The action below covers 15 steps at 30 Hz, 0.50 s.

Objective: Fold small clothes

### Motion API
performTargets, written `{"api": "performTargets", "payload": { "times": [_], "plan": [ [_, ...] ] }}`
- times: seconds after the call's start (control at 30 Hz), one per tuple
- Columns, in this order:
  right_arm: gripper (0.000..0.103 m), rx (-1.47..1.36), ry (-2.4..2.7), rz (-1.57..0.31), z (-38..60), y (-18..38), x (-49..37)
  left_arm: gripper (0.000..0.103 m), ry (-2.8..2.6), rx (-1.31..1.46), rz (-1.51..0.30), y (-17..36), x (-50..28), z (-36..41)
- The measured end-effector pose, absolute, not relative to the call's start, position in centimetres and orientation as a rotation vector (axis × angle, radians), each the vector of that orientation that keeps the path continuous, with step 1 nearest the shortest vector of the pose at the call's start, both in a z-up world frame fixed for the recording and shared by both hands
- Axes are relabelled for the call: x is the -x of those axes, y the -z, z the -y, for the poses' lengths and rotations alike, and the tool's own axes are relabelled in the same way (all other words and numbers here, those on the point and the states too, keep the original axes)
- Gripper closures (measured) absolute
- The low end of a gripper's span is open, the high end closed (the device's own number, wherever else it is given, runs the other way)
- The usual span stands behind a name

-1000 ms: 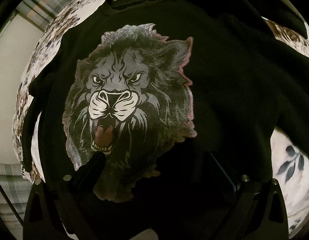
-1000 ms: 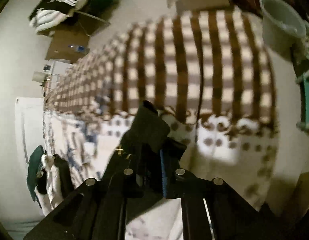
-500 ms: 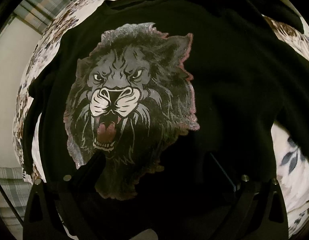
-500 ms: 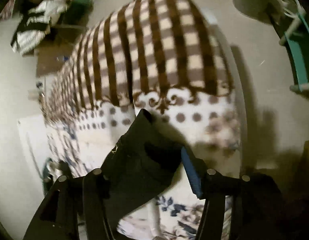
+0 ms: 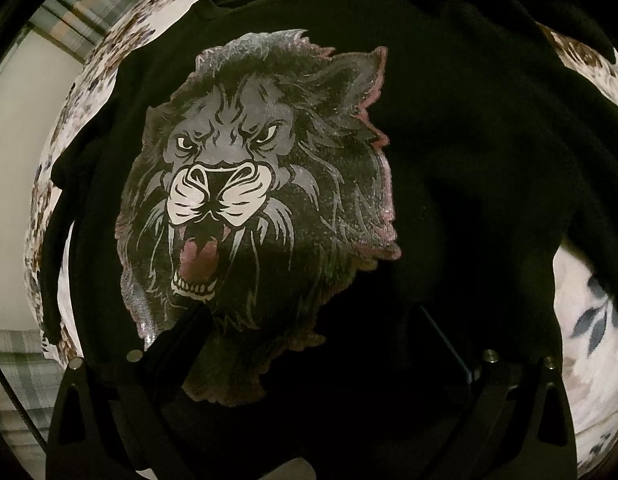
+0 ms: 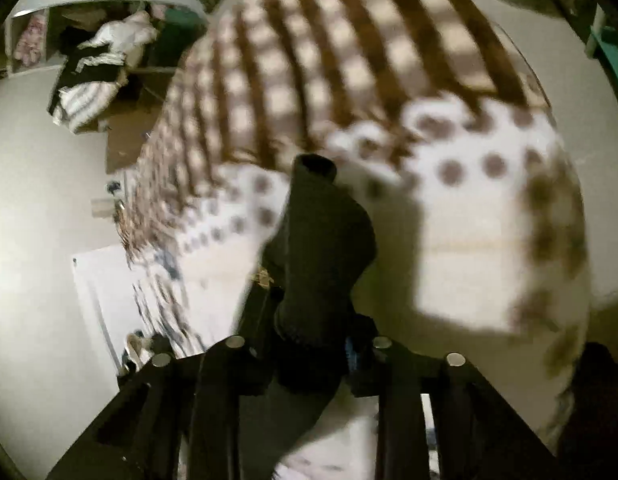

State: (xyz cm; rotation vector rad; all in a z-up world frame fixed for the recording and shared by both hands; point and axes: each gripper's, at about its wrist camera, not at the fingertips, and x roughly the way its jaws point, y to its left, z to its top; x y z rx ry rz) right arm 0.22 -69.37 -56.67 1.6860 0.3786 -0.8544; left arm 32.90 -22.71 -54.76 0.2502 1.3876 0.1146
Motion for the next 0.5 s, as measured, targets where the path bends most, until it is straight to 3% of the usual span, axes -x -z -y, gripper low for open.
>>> {"api": "performTargets", "payload": {
  "times": [0.13, 0.23, 0.5],
  "plan": [
    [0.08, -1.567, 0.859, -0.377, 69.7, 51.4, -0.2, 0.0, -0.109, -0.199, -1.382, 53.8, -32.8, 21.5],
    [0.081, -1.351, 0.829, -0.454, 69.1, 44.2, -1.1, 0.0, -0.119, -0.13, -1.363, 52.3, -32.6, 19.2],
    [0.081, -0.864, 0.537, -0.7, 55.9, 31.0, -15.4, 0.0, -0.22, -0.049, -1.338, 50.0, -32.4, 10.5]
  ]
}}
